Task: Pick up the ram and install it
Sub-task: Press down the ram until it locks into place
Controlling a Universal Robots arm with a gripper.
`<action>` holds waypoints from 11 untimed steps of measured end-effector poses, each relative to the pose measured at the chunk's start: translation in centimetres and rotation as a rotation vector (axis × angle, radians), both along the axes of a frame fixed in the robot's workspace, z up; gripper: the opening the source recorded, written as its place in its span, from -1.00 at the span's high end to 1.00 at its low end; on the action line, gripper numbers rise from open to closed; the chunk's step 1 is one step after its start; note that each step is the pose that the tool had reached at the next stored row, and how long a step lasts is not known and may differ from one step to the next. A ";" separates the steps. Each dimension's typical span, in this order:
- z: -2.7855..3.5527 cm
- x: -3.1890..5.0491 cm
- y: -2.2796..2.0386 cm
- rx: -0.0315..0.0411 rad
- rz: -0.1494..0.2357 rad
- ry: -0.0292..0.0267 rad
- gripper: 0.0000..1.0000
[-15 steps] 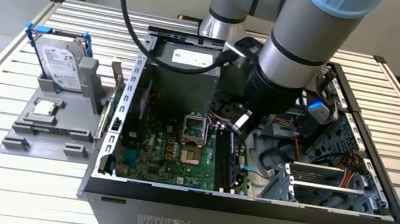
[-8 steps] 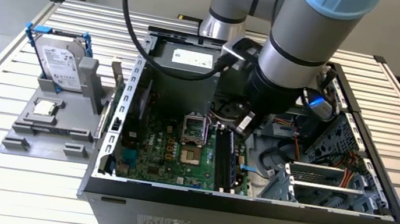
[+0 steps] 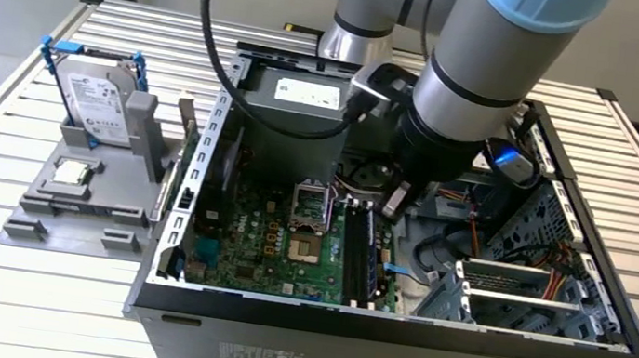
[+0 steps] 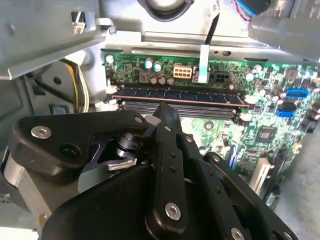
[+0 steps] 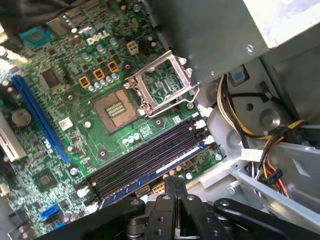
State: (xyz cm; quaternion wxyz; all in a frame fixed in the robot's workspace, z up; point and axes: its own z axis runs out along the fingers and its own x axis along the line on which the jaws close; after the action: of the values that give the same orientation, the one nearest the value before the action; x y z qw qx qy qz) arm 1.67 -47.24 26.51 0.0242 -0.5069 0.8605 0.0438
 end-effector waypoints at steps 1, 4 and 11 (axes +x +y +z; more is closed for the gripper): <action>0.00 0.00 0.00 0.0000 0.018 0.0000 1.00; -0.04 0.00 0.00 0.0001 0.073 -0.0001 1.00; -0.10 0.00 0.00 0.0009 0.200 -0.0018 1.00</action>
State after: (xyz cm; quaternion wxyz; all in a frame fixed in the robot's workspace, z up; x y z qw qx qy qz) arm 1.67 -47.23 26.41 0.0208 -0.5903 0.8056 0.0459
